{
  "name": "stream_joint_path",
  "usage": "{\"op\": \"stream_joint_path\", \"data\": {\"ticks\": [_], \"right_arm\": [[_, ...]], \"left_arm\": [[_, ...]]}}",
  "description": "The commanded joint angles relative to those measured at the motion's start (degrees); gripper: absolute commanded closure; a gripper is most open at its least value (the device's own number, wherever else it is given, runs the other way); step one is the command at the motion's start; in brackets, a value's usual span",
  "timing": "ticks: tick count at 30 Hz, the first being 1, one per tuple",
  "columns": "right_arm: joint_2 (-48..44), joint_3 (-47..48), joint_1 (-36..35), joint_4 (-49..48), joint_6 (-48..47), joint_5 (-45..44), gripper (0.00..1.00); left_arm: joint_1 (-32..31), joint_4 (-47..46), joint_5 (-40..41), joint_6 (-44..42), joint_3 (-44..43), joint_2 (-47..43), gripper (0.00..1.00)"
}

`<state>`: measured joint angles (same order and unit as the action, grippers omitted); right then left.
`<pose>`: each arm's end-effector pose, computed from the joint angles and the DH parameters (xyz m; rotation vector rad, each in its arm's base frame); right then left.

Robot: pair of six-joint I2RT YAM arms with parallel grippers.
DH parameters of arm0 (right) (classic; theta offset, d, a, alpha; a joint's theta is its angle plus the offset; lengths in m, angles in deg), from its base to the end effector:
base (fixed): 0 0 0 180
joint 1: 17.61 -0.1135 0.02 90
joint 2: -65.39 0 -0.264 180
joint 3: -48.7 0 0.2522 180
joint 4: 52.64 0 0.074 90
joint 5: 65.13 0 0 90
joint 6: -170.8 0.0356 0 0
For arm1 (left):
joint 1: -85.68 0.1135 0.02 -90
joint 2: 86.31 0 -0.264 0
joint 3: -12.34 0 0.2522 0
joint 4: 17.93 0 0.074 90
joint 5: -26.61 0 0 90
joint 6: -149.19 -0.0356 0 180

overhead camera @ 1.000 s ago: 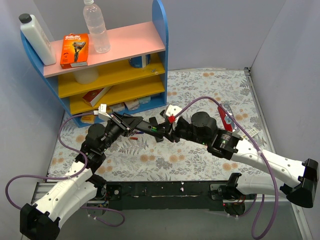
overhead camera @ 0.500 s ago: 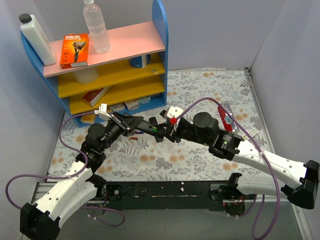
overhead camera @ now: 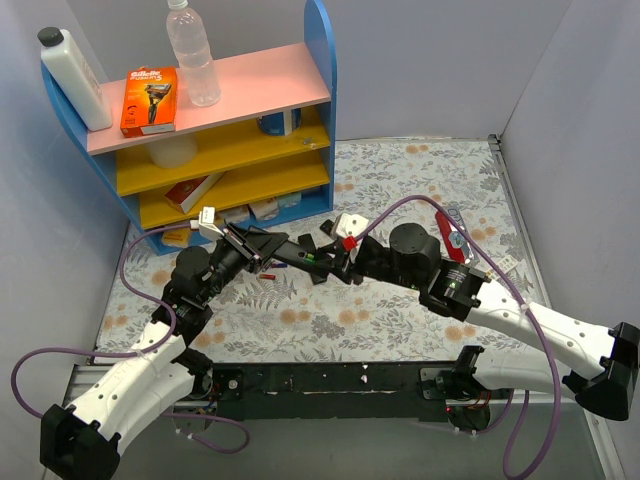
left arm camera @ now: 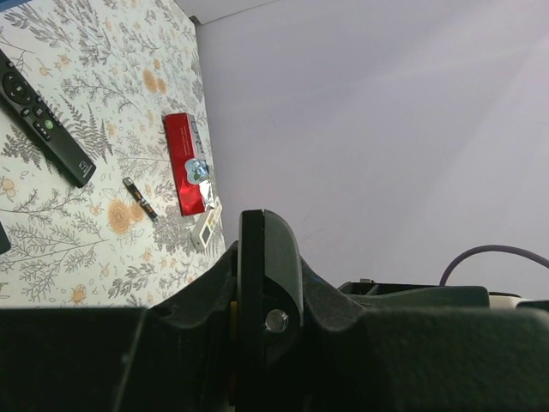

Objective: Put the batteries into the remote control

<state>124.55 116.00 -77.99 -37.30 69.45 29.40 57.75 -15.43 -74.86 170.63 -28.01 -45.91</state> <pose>0.1176 0.2126 0.3622 -1.0720 1.3789 0.7013 0.1557 -0.0905 0.2795 -1.2134 1.6538 -1.9027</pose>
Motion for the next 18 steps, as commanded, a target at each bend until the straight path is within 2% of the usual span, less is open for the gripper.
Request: {"op": "stream_joint_path", "data": {"ticks": [1,6,18], "right_arm": [[-0.44,-1.07,0.26,-4.22,1.68,2.93,0.85],[-0.45,-2.12,0.26,-7.03,3.62,4.52,0.85],[-2.11,-5.02,0.61,-8.70,4.50,2.06,0.87]], "left_arm": [[-0.20,-5.25,-1.98,2.55,-0.48,-0.59,1.00],[-0.20,-6.40,-1.98,3.87,0.13,-0.33,1.00],[-0.20,-8.50,-1.28,6.33,1.45,-0.32,1.00]]}}
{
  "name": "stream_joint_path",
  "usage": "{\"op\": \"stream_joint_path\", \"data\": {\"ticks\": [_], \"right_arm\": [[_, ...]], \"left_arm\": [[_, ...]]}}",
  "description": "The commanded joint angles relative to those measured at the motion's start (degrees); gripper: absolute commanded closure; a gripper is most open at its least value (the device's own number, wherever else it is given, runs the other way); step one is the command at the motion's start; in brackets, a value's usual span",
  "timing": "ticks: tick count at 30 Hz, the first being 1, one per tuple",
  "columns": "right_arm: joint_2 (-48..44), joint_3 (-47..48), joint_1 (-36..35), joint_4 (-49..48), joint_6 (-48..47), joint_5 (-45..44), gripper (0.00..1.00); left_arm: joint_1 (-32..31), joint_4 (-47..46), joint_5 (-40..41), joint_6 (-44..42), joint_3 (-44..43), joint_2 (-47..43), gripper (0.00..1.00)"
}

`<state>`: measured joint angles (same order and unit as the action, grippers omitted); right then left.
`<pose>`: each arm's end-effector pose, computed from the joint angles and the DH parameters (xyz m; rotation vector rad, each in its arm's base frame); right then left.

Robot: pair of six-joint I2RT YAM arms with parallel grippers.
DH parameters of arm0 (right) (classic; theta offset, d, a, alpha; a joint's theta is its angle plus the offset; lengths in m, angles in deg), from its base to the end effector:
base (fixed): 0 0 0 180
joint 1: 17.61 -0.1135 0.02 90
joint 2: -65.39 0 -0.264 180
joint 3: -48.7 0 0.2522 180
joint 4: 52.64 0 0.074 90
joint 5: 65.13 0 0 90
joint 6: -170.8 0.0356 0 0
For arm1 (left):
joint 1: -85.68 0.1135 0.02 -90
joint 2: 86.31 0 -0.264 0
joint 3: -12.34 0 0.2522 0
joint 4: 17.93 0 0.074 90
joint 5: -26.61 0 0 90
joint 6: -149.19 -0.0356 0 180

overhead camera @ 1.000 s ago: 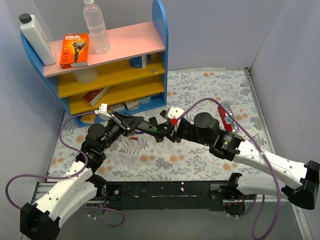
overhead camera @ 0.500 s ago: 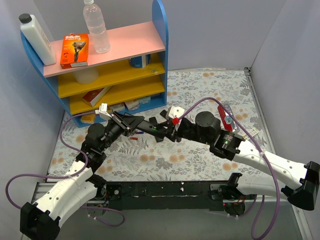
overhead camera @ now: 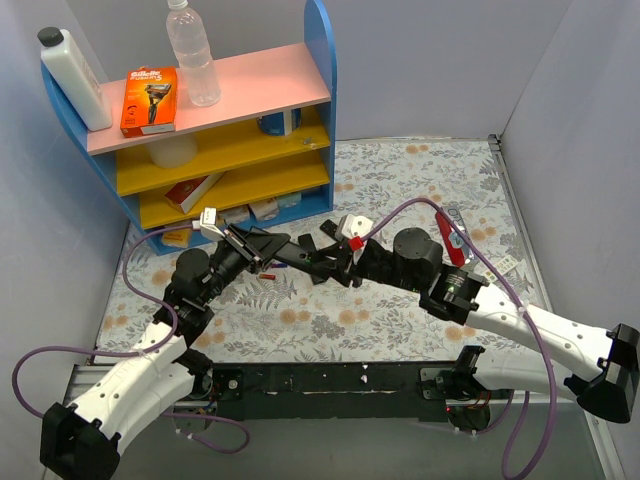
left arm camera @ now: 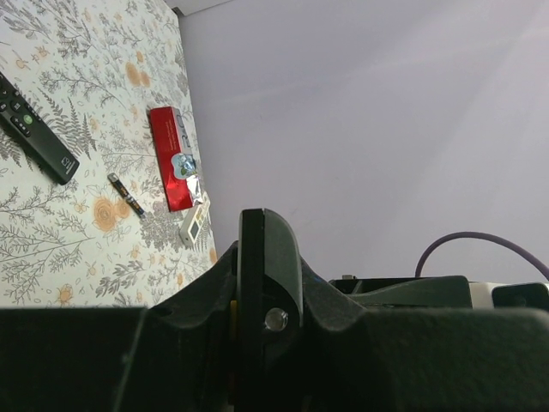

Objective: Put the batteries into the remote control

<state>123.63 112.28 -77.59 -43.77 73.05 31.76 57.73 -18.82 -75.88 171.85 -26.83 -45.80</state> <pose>0.1170 0.2111 0.3547 -1.0209 1.3497 0.7906 0.1555 -0.0912 0.2782 -1.1944 1.6344 -1.9541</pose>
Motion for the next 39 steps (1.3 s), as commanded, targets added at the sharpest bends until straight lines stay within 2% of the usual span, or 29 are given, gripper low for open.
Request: {"op": "stream_joint_path", "data": {"ticks": [1,11,15,26,32,35,36,39], "right_arm": [[-1.37,-1.57,0.31,-2.06,0.89,-0.30,0.87],[-1.11,-3.15,1.54,-1.53,0.36,0.13,0.87],[-0.32,-2.98,1.54,-1.44,0.45,0.84,0.80],[1.53,-1.92,1.54,-0.56,-0.25,3.04,0.71],[1.53,-1.75,1.54,-0.13,-0.34,2.69,0.60],[1.53,-1.48,1.54,0.14,-0.51,2.51,0.50],[1.53,-1.48,1.54,0.31,-0.51,2.51,0.43],[1.53,-0.96,1.54,0.66,-0.51,2.51,0.36]], "left_arm": [[-0.18,-5.29,-0.34,5.20,0.27,-0.43,1.00],[-0.09,-6.53,-1.04,5.46,0.27,-0.08,1.00],[-0.09,-6.70,-1.31,5.38,0.36,-0.08,1.00],[-0.01,-6.97,-1.40,5.20,0.45,0.09,1.00],[-0.01,-7.05,-1.40,5.20,0.54,0.36,1.00],[-0.09,-7.14,-1.57,5.20,0.45,0.53,1.00],[-0.09,-7.14,-1.48,5.20,0.45,0.62,1.00],[-0.01,-7.23,-1.66,5.20,0.54,0.71,1.00]]}}
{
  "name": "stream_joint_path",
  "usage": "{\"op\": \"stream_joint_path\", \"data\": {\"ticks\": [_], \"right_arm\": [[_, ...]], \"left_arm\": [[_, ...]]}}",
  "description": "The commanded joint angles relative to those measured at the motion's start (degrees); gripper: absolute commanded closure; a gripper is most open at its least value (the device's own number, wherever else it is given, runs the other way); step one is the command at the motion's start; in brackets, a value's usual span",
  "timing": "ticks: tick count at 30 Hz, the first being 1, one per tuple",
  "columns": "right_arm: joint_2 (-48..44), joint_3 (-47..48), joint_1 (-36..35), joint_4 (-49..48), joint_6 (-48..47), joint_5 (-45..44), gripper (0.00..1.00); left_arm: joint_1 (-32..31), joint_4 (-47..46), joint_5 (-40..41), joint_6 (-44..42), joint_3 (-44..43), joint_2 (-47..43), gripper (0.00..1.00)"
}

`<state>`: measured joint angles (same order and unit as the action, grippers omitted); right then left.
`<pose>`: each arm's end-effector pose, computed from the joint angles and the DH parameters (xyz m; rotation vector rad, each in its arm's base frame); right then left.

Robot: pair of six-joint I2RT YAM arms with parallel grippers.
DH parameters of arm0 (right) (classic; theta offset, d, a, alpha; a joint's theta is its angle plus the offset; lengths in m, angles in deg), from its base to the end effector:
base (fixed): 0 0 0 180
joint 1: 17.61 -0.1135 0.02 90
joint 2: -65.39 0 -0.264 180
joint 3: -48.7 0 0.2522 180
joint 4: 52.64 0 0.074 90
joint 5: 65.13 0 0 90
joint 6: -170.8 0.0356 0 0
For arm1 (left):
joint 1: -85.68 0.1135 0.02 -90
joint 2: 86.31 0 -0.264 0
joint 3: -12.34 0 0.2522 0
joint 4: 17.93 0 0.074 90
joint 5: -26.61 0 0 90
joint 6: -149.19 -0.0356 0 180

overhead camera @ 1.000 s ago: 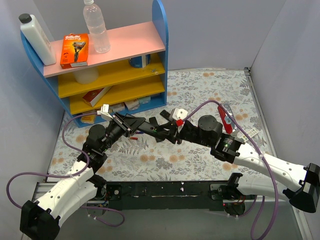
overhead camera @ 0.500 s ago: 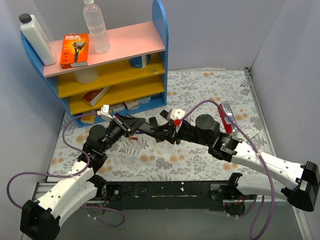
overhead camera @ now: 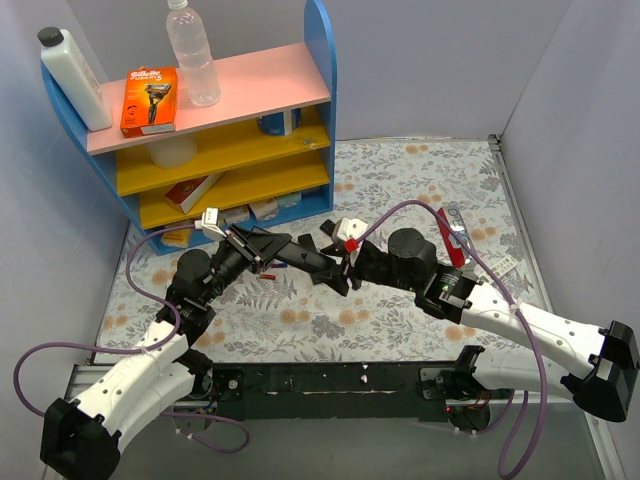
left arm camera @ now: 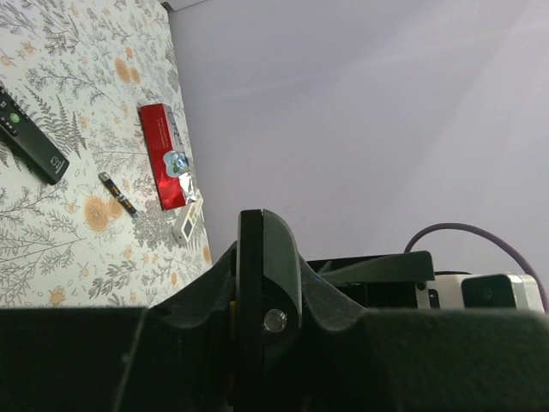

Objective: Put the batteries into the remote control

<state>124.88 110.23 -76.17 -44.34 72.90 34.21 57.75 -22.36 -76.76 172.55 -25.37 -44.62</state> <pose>0.1236 0.2133 0.3380 -1.0590 1.3842 0.7949 0.1579 -0.0930 0.2724 -1.1847 1.6319 -1.9822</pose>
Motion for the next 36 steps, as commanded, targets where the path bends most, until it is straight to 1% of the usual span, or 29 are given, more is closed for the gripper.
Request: {"op": "stream_joint_path", "data": {"ticks": [1,8,11,12,15,19,21,26,29,36], "right_arm": [[0.28,1.27,0.12,1.41,-0.36,0.15,0.34],[0.02,6.01,0.12,3.69,2.70,-1.52,0.21],[-0.25,8.83,0.29,5.01,5.25,-2.05,0.14],[-0.16,9.18,0.38,5.19,6.13,-2.31,0.09],[0.89,11.29,1.87,8.52,9.83,-1.62,0.07],[4.31,14.80,7.04,12.83,15.97,5.23,0.07],[5.29,16.12,8.99,13.71,20.02,10.41,0.07],[8.10,17.01,14.44,12.40,27.39,21.65,0.07],[9.16,16.57,15.41,10.64,29.60,25.45,0.09],[10.30,14.99,15.68,7.65,32.33,28.80,0.17]], "left_arm": [[-0.11,-3.78,-0.78,4.50,-0.84,-0.47,1.00],[-0.11,-3.08,-1.31,2.31,-0.84,0.32,1.00],[-0.03,-2.99,-1.66,0.99,-0.67,0.93,1.00],[-0.03,-3.33,-1.84,0.98,-0.49,1.11,1.00],[-0.03,-5.61,-2.80,1.16,0.21,1.81,1.00],[-0.03,-7.90,-4.21,0.90,0.21,2.43,1.00],[-0.03,-8.96,-4.56,0.81,0.21,2.69,1.00],[-0.03,-10.19,-5.18,0.72,0.04,2.87,1.00],[-0.11,-10.63,-5.53,0.72,-0.05,3.13,1.00],[-0.11,-12.30,-5.71,0.98,-0.31,3.92,1.00]]}}
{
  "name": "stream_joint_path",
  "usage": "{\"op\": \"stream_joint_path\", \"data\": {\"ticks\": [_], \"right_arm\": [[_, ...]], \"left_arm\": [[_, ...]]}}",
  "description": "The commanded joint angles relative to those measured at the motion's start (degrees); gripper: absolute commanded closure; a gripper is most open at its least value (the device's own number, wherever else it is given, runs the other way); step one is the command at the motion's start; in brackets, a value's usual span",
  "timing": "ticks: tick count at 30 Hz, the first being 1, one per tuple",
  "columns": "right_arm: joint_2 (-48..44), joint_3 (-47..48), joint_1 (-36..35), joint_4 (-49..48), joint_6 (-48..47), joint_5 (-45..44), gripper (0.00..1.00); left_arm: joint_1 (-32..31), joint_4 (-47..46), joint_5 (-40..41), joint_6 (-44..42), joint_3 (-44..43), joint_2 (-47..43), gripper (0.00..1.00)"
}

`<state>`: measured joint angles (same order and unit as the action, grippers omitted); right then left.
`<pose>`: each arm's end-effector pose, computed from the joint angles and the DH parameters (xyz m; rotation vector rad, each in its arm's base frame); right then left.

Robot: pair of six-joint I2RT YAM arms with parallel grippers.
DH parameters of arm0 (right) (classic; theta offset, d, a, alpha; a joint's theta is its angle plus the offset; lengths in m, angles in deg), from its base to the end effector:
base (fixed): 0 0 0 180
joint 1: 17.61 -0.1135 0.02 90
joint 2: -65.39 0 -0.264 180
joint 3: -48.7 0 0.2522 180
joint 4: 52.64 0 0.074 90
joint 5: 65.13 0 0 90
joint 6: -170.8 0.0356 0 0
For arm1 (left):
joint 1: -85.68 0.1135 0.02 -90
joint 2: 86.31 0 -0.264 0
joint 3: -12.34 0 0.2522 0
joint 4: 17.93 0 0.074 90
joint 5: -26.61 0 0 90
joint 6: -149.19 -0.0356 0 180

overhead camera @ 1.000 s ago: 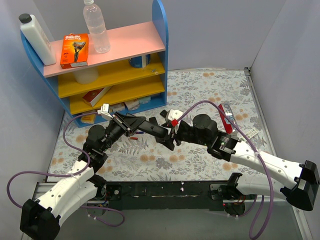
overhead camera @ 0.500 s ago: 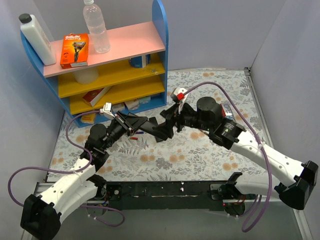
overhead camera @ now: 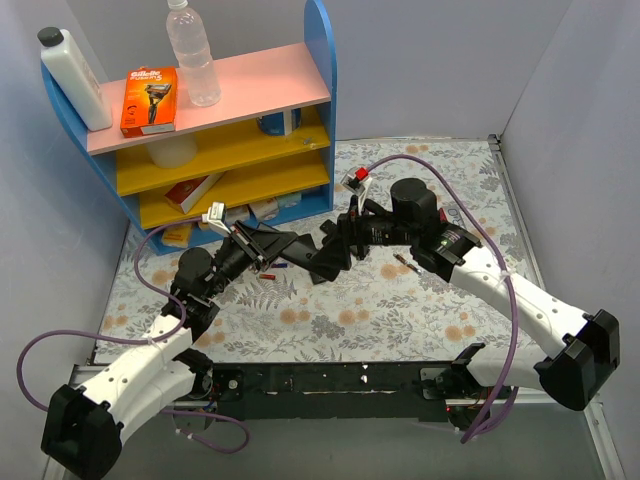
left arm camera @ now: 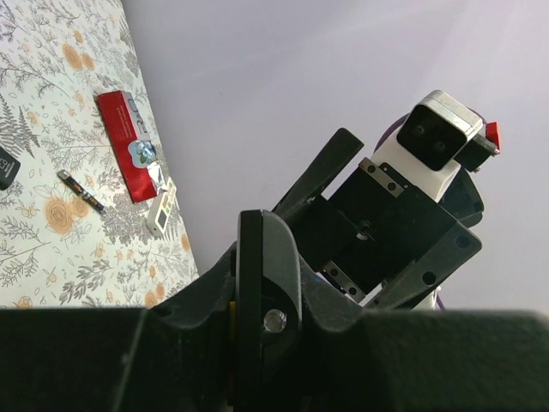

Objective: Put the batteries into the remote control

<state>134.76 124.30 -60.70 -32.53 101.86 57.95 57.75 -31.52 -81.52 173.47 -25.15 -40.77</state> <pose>0.1901 0.2044 0.3630 -0.8075 1.8048 1.2853 0.1646 -0.0998 0.2770 -1.0683 1.6322 -2.1018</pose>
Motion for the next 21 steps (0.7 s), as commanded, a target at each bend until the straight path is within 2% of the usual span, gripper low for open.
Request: {"op": "stream_joint_path", "data": {"ticks": [1,8,11,15,16,18,21], "right_arm": [[0.94,0.56,0.20,-4.15,3.46,5.33,0.19],[2.18,-1.81,0.73,-4.94,5.30,6.03,0.35],[2.62,-2.43,1.43,-5.64,6.45,6.64,0.46],[3.23,-2.52,1.69,-5.65,7.06,7.35,0.72],[3.50,-2.61,1.78,-5.21,7.07,7.35,0.76],[4.02,-2.26,1.87,-4.42,7.07,7.96,0.81],[5.08,-2.17,1.87,-3.98,7.68,9.54,0.82]], "left_arm": [[-0.11,-3.23,-1.03,0.07,-0.53,0.16,1.00],[-0.03,-5.34,-1.82,-0.02,-0.62,0.60,1.00],[-0.11,-6.57,-2.34,-0.11,-0.36,0.43,1.00],[-0.03,-7.62,-2.70,-0.63,-0.36,0.17,1.00],[-0.11,-7.80,-2.96,-0.90,-0.44,0.25,1.00],[-0.11,-9.46,-4.10,-1.42,-0.44,0.43,1.00],[-0.11,-11.57,-5.25,-2.48,-0.71,1.04,1.00]]}}
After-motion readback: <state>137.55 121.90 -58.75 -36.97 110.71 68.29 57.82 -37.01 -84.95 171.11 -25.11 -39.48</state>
